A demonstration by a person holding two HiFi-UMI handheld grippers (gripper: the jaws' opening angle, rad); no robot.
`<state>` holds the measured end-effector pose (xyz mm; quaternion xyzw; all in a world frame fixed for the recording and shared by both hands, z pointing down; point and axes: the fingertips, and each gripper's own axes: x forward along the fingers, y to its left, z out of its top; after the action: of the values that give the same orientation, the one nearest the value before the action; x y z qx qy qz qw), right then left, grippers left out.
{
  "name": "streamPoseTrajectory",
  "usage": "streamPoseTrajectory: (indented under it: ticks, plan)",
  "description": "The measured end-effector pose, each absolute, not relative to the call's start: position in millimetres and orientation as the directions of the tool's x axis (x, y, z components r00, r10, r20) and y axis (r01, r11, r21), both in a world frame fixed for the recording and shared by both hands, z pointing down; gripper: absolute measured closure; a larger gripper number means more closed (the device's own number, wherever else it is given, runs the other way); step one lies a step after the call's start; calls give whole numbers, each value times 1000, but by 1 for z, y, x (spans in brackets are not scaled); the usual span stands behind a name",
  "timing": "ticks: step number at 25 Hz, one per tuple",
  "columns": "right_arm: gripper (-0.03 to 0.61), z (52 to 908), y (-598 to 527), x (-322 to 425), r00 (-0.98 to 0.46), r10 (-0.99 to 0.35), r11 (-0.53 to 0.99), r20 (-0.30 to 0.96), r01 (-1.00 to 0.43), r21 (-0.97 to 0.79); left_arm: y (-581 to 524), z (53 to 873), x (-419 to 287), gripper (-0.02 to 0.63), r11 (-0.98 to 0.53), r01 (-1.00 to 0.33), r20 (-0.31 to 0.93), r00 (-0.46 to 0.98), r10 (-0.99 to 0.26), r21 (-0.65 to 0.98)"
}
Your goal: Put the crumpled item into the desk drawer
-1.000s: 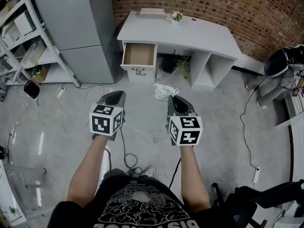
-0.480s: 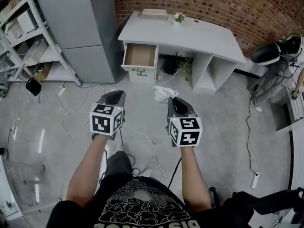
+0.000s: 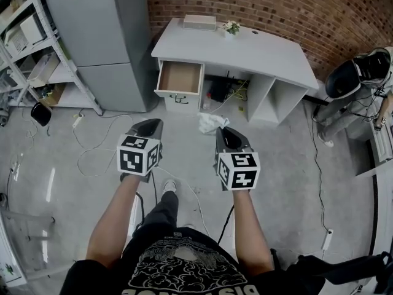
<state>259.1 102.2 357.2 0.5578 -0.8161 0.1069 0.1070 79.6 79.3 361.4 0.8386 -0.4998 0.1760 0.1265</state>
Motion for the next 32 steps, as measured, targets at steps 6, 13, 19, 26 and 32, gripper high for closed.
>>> streamPoseTrajectory:
  ticks: [6,13,19,26,32]
  plan:
    - [563,366,68,252,-347,-884,350,313,-935,-48,43,370,72,614,-470,-881,421,447,-789,56]
    - [561,371,13,242,-339,-878,344,339,-938,-47,-14,373,61,614,-474,-878,435,455,-778,69]
    - [561,368,-40,228,-335,-872,341,356,-939,-50,-67,375,50,614,-482,-872,451,463,-763,81]
    - [563,373,-92,204,-329,-863,338,383,-940,-47,-118,382,23,614,-474,-875,461,464,-756,103]
    - [561,374,-131,184,-324,-859,337,396,-941,-38,-159,388,5,614,-473,-871,463,475,-748,130]
